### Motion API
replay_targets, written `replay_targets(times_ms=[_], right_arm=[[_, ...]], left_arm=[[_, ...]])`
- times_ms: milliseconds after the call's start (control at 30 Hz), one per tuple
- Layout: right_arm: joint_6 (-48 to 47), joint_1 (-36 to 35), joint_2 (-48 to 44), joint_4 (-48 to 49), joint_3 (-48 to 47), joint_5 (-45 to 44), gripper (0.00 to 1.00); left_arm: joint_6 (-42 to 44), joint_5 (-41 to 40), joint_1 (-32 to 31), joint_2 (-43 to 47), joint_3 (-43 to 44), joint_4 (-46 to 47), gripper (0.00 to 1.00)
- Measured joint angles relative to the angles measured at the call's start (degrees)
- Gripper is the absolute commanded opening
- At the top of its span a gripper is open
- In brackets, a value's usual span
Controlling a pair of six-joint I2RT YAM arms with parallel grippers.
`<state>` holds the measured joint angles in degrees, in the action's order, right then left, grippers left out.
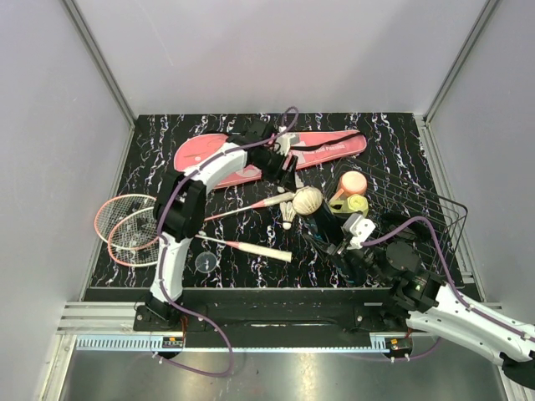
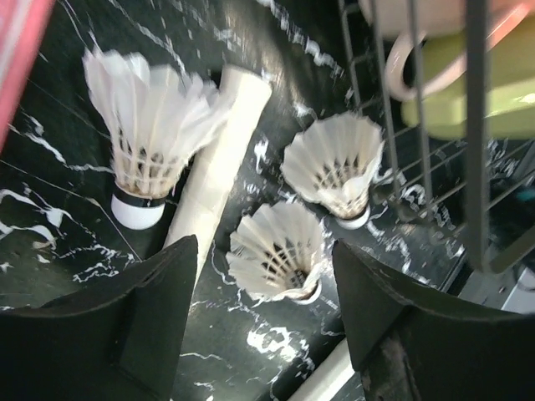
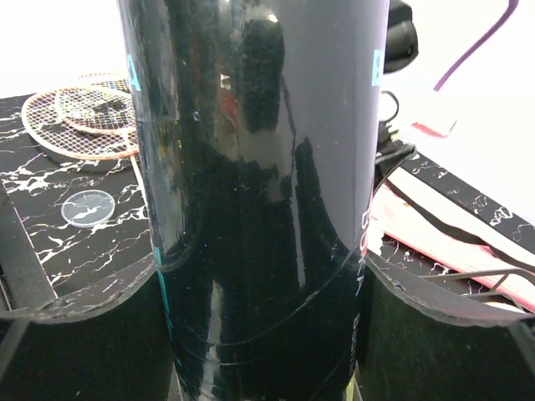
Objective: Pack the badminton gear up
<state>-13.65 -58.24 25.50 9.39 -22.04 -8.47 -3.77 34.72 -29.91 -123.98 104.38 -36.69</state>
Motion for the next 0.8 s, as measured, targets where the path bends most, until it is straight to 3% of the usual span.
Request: replay_targets(times_ms=[400,567,633,667,800], right_arm=[[0.42,0.00,-0.09,0.00,0.00,1.09,0.41],[0.46,0.00,-0.09,0.02,0.00,1.53,0.41],[0.50,0.00,-0.09,0.00,0.00,1.66,0.41],[0.50,0.00,-0.09,0.00,0.00,1.66,0.41],[0.55,0.00,-0.09,0.00,0.00,1.99,0.41]], left_arm=[[9.05,2.78,-4.52,-2.60,-4.52,-3.17,0.56],[8.92,2.40,-4.76,-2.54,-7.54,-2.40,0.38],[8.41,1.90,-4.79,-2.34,-8.13,-1.84,0.21],[8.00,1.53,-4.81,-2.10,-8.41,-1.70,0.00],[5.05,-1.42,-4.98,0.37,-9.20,-1.64,0.00]])
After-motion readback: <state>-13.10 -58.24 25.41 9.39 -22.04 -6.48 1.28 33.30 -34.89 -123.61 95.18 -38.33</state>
